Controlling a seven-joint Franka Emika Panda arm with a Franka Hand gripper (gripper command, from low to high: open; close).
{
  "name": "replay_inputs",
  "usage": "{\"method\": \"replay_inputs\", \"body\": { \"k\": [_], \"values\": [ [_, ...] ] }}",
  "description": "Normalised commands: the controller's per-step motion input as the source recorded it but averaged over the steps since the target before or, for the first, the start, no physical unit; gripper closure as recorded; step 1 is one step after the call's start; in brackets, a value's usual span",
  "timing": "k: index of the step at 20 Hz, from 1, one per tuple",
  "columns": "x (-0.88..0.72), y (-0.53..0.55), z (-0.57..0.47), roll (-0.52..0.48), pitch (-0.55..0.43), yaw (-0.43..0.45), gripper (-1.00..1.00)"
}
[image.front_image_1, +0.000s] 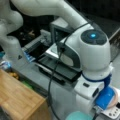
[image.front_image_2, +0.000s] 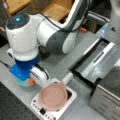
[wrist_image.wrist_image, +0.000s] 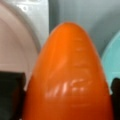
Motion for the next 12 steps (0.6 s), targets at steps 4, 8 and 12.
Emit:
{"method": "replay_inputs", "body": {
  "k": [4, 8, 12],
  "values": [
    [0.00, 0.39, 0.12, -0.064, 0.152, -0.116, 1.00],
    [-0.03, 0.34, 0.09, -0.104, 0.126, -0.082, 1.00],
    [-0.04, 0.27, 0.00, -0.132, 0.076, -0.076, 1.00]
  ]
}}
